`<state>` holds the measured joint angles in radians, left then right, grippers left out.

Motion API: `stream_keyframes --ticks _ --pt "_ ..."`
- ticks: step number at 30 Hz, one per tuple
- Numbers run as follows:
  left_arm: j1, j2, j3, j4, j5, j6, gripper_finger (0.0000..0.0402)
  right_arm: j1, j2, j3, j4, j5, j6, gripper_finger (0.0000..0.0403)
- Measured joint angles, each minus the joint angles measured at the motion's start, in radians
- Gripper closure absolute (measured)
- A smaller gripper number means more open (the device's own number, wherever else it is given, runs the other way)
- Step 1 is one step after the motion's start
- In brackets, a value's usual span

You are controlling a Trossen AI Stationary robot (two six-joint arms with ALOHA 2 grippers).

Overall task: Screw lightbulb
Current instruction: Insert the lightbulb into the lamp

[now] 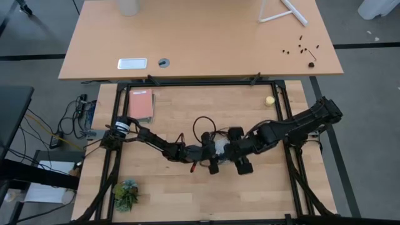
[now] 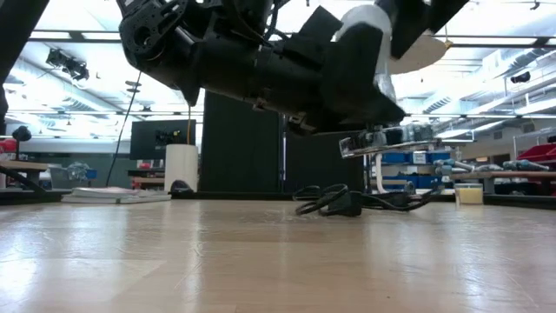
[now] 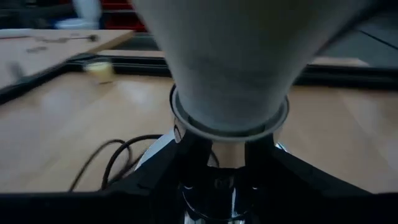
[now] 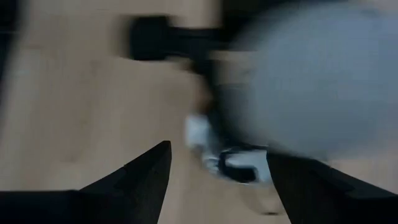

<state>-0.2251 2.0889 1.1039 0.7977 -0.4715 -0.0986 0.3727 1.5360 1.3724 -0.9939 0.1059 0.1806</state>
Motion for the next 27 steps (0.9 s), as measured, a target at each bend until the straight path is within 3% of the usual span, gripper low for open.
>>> stream_keyframes --ticks 3,7,12,18,27 --pt "0.004 0.000 0.001 -0.004 -0.049 -0.016 0.0206 0.027 0.000 0.000 0.014 -0.059 0.002 0.0130" --pt "0.000 0.000 0.001 -0.007 -0.032 -0.010 0.0206 0.032 0.000 0.000 -0.023 0.006 0.011 0.0134" --pt "0.001 0.000 0.001 -0.005 0.064 0.039 0.0207 -0.021 0.000 0.000 -0.101 0.064 0.052 0.0139" --pt "0.000 0.000 0.001 -0.001 0.181 0.071 0.0206 -0.050 0.000 0.000 -0.039 0.059 0.007 0.0140" --pt "-0.003 0.000 0.001 -0.001 0.066 0.016 0.0206 -0.016 0.000 0.000 -0.008 0.025 0.021 0.0142"
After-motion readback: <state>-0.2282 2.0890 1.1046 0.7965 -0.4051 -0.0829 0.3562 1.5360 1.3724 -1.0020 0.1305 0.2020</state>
